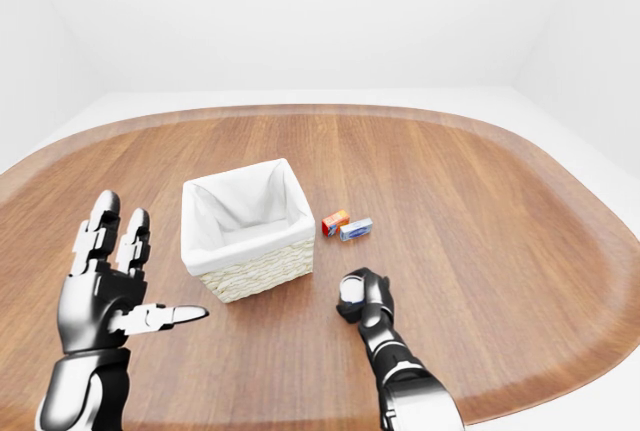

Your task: Pick up the alphabet soup and put it in the basket.

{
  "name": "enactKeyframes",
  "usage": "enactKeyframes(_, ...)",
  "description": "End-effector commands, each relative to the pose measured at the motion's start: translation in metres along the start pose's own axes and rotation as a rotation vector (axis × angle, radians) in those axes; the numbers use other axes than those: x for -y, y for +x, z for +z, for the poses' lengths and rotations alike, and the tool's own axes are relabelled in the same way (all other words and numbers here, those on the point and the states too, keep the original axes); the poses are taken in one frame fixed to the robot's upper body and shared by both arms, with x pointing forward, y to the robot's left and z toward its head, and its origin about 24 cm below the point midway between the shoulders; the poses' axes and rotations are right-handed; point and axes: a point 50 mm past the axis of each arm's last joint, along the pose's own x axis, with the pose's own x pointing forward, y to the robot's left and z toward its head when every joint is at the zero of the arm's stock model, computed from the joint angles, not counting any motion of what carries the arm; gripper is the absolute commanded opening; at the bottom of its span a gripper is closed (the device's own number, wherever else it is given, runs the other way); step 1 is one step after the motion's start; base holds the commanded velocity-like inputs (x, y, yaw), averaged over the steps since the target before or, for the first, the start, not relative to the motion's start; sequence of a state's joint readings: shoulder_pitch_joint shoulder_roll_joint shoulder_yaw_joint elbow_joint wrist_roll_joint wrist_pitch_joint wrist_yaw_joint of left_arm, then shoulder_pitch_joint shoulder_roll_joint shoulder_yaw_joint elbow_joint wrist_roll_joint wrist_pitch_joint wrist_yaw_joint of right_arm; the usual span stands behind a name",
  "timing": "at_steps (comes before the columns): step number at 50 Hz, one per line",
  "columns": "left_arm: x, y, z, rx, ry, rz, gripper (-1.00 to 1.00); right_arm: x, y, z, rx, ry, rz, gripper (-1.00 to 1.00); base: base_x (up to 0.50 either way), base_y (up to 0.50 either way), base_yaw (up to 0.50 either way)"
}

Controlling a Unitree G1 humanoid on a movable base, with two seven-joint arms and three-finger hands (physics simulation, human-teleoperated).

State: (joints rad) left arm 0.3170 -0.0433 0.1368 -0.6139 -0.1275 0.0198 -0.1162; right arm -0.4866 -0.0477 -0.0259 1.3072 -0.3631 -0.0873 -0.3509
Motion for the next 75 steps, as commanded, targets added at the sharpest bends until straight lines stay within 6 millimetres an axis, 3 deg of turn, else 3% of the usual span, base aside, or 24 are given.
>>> enactKeyframes(1, 0.000, -0.003, 0.003, 0.006, -0.004, -0.002, 1.00, -0.012, -0.010, -0.032, -0.127, 0.081, 0.049, -1.00, 0.00, 0.00, 0.00)
enactKeyframes(30, 0.003, -0.004, 0.003, 0.005, -0.002, -0.011, 1.00, -0.005, -0.007, -0.028, -0.118, 0.101, 0.029, -1.00, 0.00, 0.00, 0.00)
enactKeyframes(40, 0.003, -0.004, 0.002, 0.002, 0.001, -0.014, 1.00, 0.001, -0.002, -0.019, -0.096, 0.149, 0.026, -1.00, 0.00, 0.00, 0.00)
enactKeyframes(53, 0.003, -0.004, 0.002, 0.001, 0.002, -0.014, 1.00, 0.013, 0.005, 0.010, 0.005, 0.245, 0.025, -1.00, 0.00, 0.00, 0.00)
enactKeyframes(75, 0.003, -0.004, 0.002, 0.002, 0.002, -0.015, 1.00, 0.021, 0.005, 0.024, 0.091, 0.300, 0.021, -1.00, 0.00, 0.00, 0.00)
